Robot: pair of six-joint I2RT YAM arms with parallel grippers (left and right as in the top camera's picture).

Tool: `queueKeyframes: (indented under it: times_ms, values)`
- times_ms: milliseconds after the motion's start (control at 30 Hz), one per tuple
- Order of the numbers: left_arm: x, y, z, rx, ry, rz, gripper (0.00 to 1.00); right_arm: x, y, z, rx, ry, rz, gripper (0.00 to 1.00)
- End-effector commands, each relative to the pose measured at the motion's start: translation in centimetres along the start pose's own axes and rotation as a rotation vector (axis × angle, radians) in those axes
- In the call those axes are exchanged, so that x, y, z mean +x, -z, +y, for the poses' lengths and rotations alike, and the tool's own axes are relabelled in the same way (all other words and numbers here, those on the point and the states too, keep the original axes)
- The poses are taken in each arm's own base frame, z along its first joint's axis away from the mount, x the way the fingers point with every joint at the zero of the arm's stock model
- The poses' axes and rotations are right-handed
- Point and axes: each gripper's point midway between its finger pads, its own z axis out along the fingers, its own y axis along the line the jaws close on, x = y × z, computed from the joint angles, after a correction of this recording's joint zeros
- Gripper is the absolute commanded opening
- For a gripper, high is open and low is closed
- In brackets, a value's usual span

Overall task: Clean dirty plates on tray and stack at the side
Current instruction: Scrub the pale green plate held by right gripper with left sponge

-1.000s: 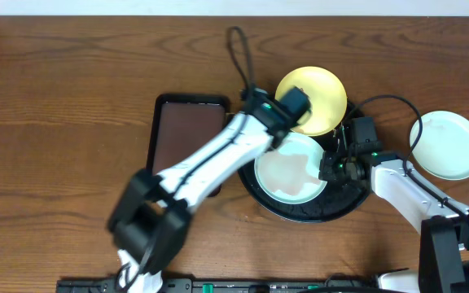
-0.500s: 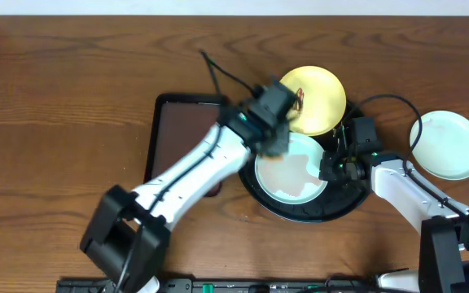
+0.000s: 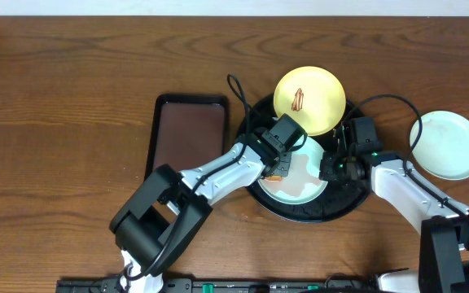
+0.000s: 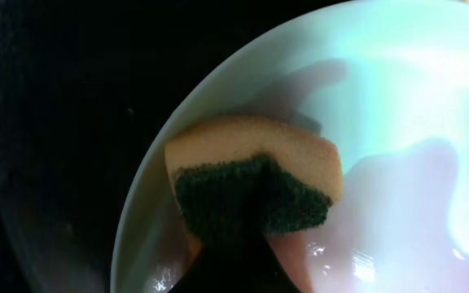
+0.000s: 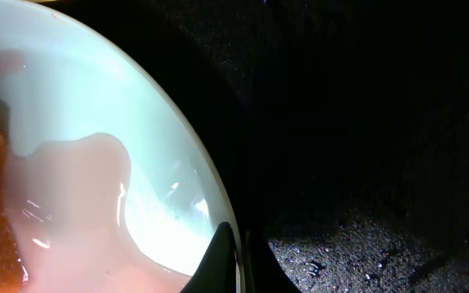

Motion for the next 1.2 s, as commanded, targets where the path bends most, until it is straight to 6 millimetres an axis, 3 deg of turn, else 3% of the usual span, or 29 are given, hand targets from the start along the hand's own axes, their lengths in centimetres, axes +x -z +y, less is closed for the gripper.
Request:
queueKeyframes:
  times_ms: [0,233,400,567,700,800,933,1000,1167]
  values:
    - [1.2,-1.3,2.2,-0.104,-0.089,0.032,0.07,1.1,-0.7,-3.0,0.138,0.005,0.02,0.01]
    - [-0.9,1.4,7.3,-0.433,-0.197,-0.03,0.08,1.0,-0.7,-3.0,0.137,0.005,0.016,0.01]
    - [-2.6,3.0,8.2,-0.523,-0.256,-0.062,0.07,0.9,-0.7,-2.9,0.136,-0.002,0.013,0.01]
    - [-3.9,4.6,7.4,-0.515,-0.23,-0.076,0.07,1.0,-0.7,-2.9,0.136,-0.002,0.014,0.01]
    - [-5.3,7.0,6.5,-0.487,-0.195,-0.103,0.08,1.0,-0.7,-2.9,0.136,-0.002,0.014,0.01]
    - [-5.9,9.7,5.6,-0.418,-0.167,-0.135,0.07,1.0,-0.7,-2.9,0.136,-0.001,0.014,0.01]
    - [-6.2,14.4,7.6,-0.398,-0.021,-0.179,0.07,0.9,-0.7,-2.9,0.136,-0.001,0.013,0.01]
    - [-6.3,16.6,7.8,-0.276,0.05,-0.176,0.08,0.9,-0.7,-2.9,0.136,-0.001,0.013,0.01]
    - [-6.7,18.3,6.9,-0.124,0.101,-0.184,0.08,0.8,-0.7,-2.9,0.134,-0.001,0.008,0.01]
